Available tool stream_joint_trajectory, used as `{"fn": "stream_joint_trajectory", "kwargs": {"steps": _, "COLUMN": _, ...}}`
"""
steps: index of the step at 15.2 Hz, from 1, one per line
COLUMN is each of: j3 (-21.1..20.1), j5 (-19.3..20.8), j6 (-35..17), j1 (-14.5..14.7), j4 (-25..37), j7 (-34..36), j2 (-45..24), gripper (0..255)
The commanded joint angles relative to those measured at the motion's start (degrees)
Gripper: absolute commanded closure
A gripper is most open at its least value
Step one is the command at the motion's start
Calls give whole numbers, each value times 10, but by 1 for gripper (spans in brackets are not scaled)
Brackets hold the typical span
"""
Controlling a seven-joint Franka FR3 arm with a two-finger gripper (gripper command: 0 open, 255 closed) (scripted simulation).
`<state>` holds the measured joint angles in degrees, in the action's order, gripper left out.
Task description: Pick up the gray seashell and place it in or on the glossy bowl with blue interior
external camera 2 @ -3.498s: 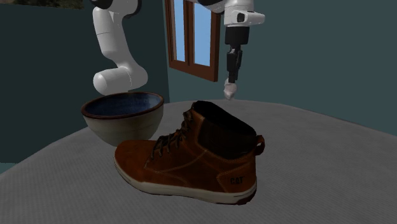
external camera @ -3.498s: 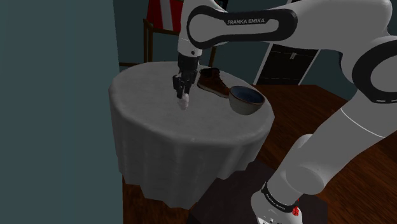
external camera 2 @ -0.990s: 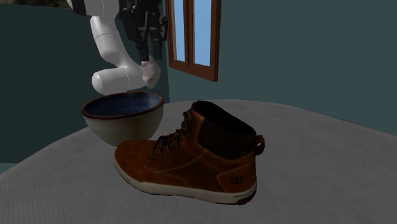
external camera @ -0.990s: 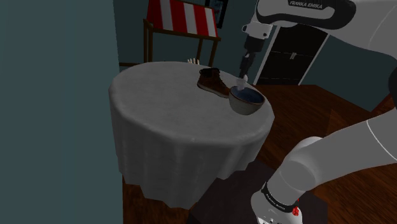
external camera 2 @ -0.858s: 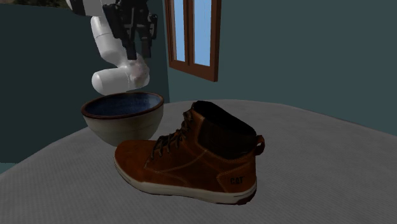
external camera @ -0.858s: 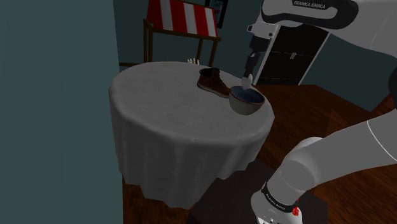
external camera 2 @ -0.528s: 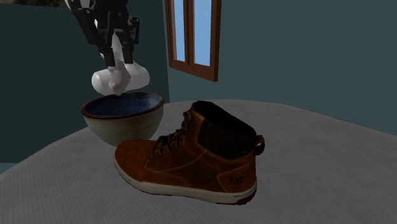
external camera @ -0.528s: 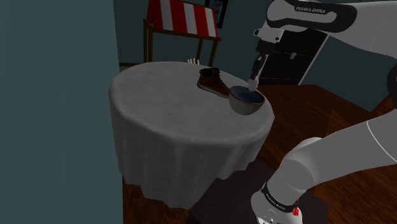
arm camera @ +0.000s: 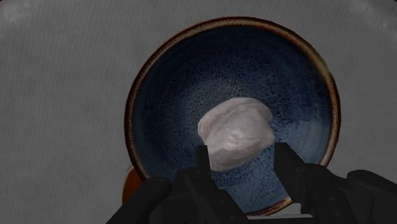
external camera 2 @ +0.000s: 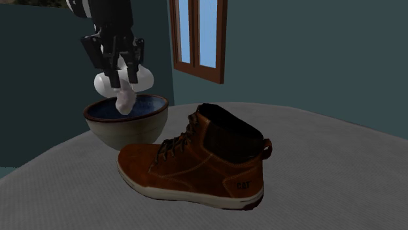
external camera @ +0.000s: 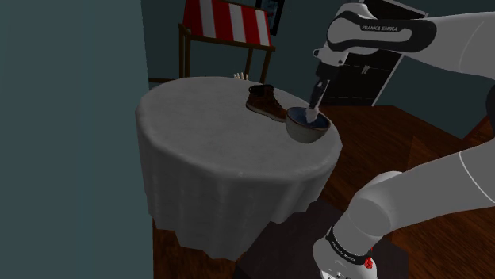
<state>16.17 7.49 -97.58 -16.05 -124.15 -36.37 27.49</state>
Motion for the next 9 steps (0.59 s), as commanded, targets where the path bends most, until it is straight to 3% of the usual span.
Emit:
{"fn": "stream_joint_trajectory", "kwargs": {"steps": 1, "j3": 1, "j5": 1, "j6": -15, "j1": 0, "j4": -16, "j7": 1, "j2": 2, "gripper": 255}}
{"fn": "stream_joint_trajectory", "kwargs": {"steps": 9, "j3": 3, "j5": 3, "j6": -40, "j1": -1, "j4": -42, "j7": 2, "j2": 2, "gripper": 255}}
